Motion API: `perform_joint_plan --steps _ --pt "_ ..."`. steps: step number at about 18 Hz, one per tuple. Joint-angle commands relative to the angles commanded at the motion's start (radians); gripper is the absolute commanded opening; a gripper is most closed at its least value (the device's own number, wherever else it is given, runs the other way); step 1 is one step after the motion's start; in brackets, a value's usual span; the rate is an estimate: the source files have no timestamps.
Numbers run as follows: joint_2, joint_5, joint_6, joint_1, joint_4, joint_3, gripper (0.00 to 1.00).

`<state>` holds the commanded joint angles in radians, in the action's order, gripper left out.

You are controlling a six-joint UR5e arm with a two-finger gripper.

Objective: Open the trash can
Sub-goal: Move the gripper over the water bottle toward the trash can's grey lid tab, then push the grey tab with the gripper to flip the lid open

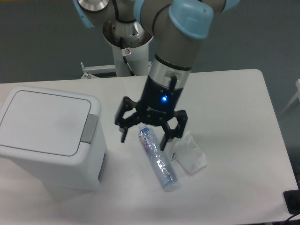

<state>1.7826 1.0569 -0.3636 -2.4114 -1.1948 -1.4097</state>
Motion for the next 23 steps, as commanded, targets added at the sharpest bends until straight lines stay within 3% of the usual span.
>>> perform_joint_plan --steps 10,14,23 --pt "-0.028 -0.028 0.005 0.0 -0.006 -0.006 1.0" --pt "-0.054 -0.017 0.006 0.041 -0.022 -0.066 1.0" --pt "-0.019 0.011 0.002 0.063 -0.005 -0.072 1.0"
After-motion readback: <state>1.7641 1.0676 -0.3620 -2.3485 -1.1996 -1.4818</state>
